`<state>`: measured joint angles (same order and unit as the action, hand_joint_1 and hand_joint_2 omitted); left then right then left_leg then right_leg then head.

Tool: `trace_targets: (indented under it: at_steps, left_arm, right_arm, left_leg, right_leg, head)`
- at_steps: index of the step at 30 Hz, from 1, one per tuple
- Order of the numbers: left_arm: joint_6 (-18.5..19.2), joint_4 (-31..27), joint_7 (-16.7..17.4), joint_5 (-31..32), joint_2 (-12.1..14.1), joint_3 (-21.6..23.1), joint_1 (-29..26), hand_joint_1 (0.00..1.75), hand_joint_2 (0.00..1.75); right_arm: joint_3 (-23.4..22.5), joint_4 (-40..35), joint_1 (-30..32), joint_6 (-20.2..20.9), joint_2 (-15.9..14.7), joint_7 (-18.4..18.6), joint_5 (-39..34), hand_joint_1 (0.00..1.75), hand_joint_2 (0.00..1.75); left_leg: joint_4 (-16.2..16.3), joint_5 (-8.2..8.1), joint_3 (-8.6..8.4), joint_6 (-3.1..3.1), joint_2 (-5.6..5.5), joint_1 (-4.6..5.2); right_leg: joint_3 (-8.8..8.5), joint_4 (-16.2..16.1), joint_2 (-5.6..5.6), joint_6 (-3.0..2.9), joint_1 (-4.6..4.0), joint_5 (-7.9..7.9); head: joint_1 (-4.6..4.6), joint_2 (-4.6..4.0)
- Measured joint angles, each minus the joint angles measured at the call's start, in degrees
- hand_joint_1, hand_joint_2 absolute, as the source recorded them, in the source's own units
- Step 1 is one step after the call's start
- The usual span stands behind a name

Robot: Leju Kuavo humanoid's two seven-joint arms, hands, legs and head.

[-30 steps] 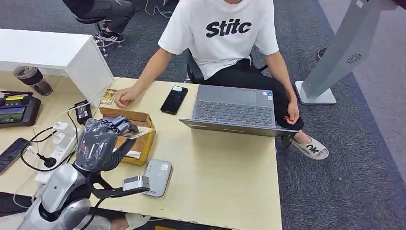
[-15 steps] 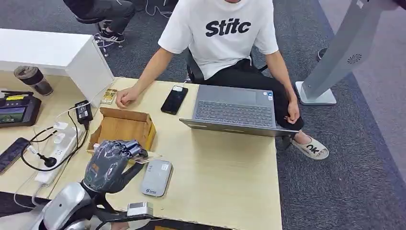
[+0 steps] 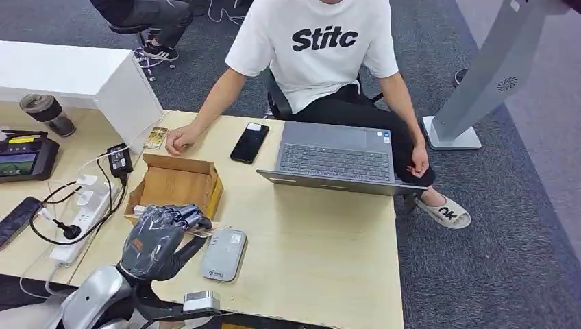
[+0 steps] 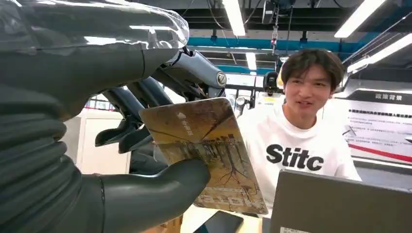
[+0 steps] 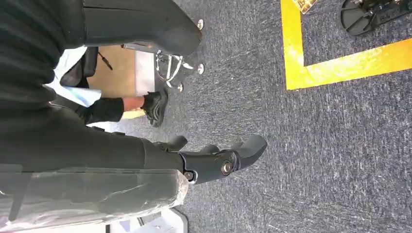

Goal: Pass the card to the sensor for recognition and then transmit it.

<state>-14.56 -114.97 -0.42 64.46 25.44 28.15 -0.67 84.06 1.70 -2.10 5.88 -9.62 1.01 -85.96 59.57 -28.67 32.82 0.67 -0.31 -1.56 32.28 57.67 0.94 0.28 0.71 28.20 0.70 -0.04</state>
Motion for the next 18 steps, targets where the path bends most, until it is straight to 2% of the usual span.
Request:
trace_targets:
  at_steps: [18]
  left_arm:
    - [0.0,0.0,0.0,0.0,0.1,0.0,-0.1,1.75,1.75]
  right_arm:
    - [0.0,0.0,0.0,0.0,0.0,0.0,0.0,0.00,1.75]
  left_leg:
    - [0.0,0.00,0.00,0.00,0.00,0.00]
  right_leg:
    - [0.00,0.0,0.00,0.00,0.00,0.00]
  head:
    - [0.02,0.00]
